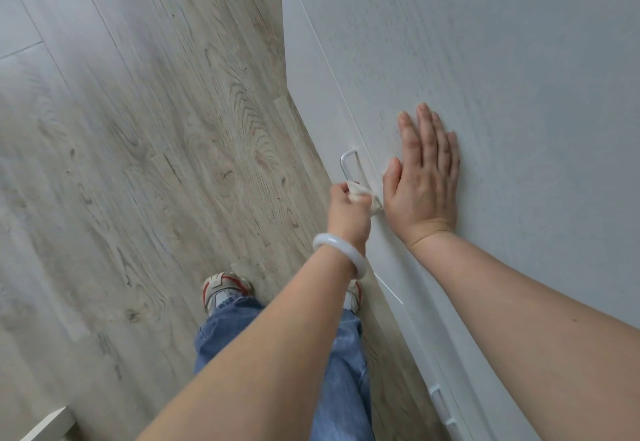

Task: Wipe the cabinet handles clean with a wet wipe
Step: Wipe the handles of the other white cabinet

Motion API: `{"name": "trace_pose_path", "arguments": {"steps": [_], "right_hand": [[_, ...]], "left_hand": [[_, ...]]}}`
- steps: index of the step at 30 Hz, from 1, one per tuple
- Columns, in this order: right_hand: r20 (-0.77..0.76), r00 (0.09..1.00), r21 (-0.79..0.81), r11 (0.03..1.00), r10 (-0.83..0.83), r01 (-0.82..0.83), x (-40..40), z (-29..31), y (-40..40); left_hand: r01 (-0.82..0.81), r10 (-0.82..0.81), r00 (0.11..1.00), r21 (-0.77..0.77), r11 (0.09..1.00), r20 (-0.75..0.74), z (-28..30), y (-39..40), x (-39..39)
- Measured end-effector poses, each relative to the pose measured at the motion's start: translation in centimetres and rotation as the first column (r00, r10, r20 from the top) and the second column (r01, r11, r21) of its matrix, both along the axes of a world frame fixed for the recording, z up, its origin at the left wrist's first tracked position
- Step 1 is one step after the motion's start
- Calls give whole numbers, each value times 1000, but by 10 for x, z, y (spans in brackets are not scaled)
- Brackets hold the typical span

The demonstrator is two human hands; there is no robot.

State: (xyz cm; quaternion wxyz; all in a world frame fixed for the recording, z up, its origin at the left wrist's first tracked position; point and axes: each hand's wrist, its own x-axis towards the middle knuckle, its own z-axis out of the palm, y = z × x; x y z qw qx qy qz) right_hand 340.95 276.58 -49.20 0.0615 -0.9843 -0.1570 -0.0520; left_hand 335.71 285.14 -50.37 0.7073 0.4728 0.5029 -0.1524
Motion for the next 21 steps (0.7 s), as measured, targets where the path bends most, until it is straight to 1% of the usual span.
{"name": "trace_pose_path", "arguments": {"steps": [2, 4, 7, 8, 10, 13, 14, 15, 17, 18, 19, 21], "right_hand": [[-4, 1000, -4, 1000, -1, 1, -1, 0, 0], [2, 1000, -2, 1000, 4, -4, 0, 0, 1], [-1, 1000, 1, 1000, 5, -5, 0, 1, 0], [-2, 1000, 0, 1000, 5, -5, 0, 1, 0], [0, 1000, 6, 1000, 4, -4, 0, 1, 0], [6, 1000, 19, 1000, 6, -6, -1, 1, 1], [5, 1000, 20, 1000, 4, -4, 0, 1, 1], [1, 1000, 21, 1000, 2, -2, -1, 1, 0], [0, 1000, 26, 1000, 5, -5, 0, 1, 0], [4, 1000, 30, 1000, 8, -8, 0, 1, 0], [7, 1000, 32, 999, 9, -9, 0, 1, 0], [6, 1000, 30, 1000, 8, -8, 0, 0, 0]], "left_hand": [[-31, 32, 999, -63, 998, 18, 0, -11, -14], [-49, 52, 998, -101, 994, 28, -4, -2, -9], [37, -31, 997, -96, 995, 65, 1, 27, 9], [44, -39, 998, -105, 993, 51, 8, 37, 17], [54, -59, 998, -134, 989, -29, 17, 51, 31], [161, -170, 979, -88, 983, -115, 24, 60, 41], [162, -172, 977, -86, 983, -129, 25, 60, 42], [116, -130, 982, -103, 988, -137, 24, 59, 43], [-26, 5, 991, -159, 987, -131, 18, 58, 49], [-56, 39, 993, -155, 986, -116, 12, 57, 52], [-33, 22, 995, -116, 993, -99, 7, 56, 53], [38, -36, 995, 16, 999, -88, 1, 52, 53]]}}
